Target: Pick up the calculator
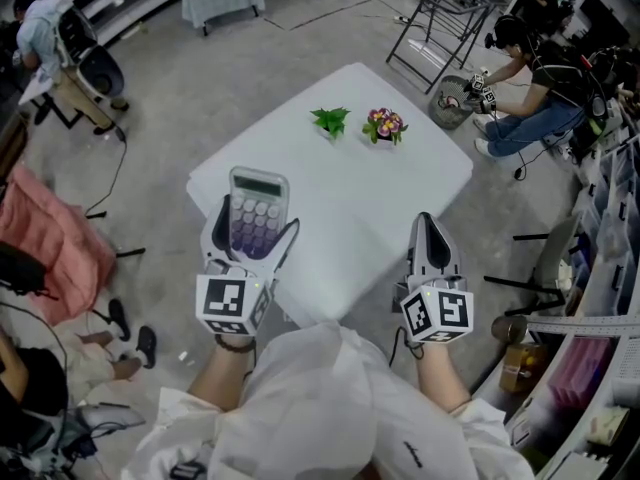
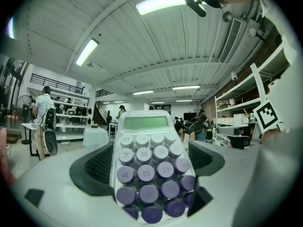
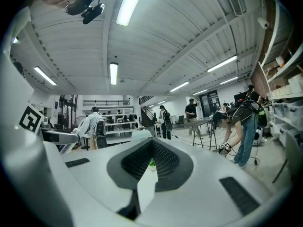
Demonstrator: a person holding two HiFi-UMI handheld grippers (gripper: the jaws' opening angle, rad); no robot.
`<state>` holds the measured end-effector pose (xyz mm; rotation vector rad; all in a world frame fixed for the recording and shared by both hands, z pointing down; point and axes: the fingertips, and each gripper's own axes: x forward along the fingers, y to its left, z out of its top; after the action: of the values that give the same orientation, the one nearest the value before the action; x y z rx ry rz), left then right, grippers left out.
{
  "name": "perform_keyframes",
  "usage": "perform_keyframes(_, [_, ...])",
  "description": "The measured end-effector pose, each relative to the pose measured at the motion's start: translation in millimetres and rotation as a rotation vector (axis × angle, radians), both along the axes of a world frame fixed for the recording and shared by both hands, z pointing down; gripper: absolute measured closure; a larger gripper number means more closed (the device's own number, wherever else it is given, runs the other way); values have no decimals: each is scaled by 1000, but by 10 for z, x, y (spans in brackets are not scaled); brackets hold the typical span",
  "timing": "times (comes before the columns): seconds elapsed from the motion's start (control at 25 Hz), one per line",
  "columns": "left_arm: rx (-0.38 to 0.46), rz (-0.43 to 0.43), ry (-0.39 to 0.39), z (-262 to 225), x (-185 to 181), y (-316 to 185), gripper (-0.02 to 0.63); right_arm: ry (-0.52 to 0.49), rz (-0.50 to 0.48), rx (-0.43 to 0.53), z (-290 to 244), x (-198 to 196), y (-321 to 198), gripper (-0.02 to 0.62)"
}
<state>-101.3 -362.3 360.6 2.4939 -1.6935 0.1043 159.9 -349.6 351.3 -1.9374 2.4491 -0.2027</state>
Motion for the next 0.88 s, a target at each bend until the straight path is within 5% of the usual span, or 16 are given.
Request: perform_keyframes(0.88, [-11,-1,1,54,-10,7,107,12,-9,-16,64,-74,26,578])
